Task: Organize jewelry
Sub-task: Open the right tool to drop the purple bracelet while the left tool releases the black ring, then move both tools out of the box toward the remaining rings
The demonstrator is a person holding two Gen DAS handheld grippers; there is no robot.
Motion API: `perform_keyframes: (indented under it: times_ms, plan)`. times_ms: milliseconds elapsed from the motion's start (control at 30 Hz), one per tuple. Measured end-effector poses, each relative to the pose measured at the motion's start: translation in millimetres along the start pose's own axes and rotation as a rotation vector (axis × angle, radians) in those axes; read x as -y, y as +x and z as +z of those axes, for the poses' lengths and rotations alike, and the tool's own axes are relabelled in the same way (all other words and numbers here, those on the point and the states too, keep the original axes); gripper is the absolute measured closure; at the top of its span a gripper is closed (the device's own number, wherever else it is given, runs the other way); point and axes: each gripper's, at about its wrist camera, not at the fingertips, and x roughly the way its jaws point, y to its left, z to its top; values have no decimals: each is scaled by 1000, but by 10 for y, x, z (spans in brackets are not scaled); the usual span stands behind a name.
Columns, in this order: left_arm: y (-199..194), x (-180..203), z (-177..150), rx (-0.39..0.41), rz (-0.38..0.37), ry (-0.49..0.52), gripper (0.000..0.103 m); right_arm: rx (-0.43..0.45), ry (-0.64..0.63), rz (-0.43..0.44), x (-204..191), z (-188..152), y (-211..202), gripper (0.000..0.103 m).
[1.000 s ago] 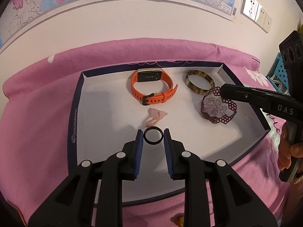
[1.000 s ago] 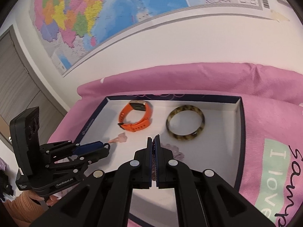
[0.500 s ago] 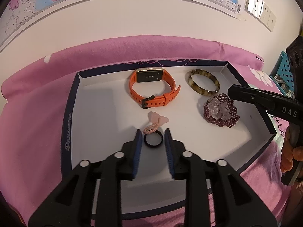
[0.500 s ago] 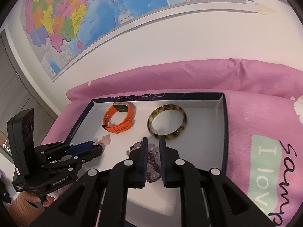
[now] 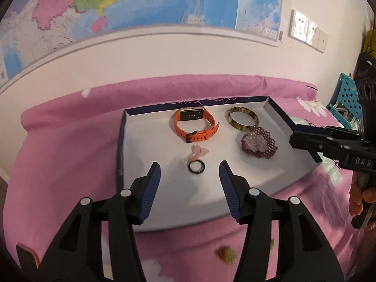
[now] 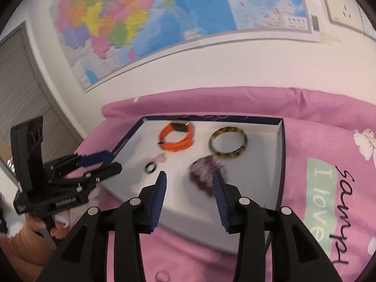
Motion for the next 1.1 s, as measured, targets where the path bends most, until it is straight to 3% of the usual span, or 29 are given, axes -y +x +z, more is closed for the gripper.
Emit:
perform_keyframes:
  times_ms: [233, 567, 767, 1100]
  plan:
    - [-263, -1, -302, 2, -16, 7, 49, -45, -39, 27, -175, -329, -128, 63]
    - [-320, 67, -678, -51, -41, 22, 48, -117, -37, 1, -257, -841, -226, 63]
    - [-351, 144, -802, -65, -63, 45, 48, -131, -18, 8, -263, -972, -246, 63]
    - [-265, 229, -838, -98, -60, 64, 49, -146, -71, -54, -388, -1039, -175, 64]
